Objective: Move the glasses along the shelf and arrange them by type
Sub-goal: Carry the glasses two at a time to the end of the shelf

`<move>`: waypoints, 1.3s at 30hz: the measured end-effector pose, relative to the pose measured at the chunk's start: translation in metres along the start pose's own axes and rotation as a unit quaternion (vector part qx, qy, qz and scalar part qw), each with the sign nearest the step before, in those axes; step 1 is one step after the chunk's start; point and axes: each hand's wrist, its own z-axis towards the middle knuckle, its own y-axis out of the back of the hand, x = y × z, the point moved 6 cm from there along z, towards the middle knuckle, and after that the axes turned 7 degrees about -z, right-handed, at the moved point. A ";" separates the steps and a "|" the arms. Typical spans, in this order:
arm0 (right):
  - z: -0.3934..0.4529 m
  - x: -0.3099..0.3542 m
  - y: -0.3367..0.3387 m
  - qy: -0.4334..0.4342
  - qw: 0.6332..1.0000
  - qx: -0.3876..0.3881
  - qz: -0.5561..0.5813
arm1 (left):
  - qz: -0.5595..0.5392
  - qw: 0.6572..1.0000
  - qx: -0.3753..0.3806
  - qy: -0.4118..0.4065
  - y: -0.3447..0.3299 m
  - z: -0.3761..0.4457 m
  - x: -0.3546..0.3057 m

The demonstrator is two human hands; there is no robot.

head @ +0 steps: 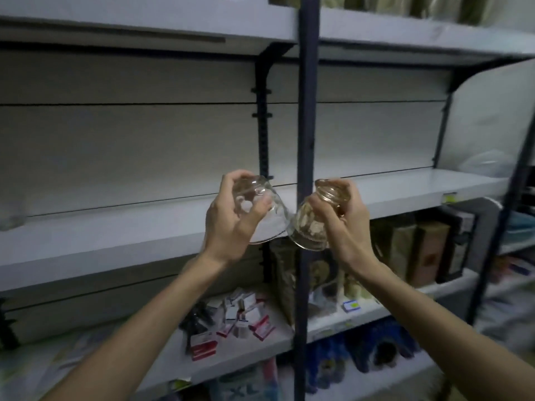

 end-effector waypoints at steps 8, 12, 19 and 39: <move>0.046 -0.097 0.143 -0.151 0.988 0.003 0.036 | -0.046 0.996 0.057 0.058 -0.166 0.025 -0.004; 0.076 -0.135 0.203 -0.156 0.984 -0.054 -0.071 | -0.038 0.988 0.087 0.118 -0.227 0.059 0.013; 0.140 -0.208 0.276 -0.145 0.951 -0.074 -0.263 | -0.084 0.971 0.072 0.212 -0.330 0.127 0.073; 0.352 -0.468 0.384 -0.392 0.918 -0.027 0.048 | -0.211 0.874 0.031 0.437 -0.556 0.279 0.228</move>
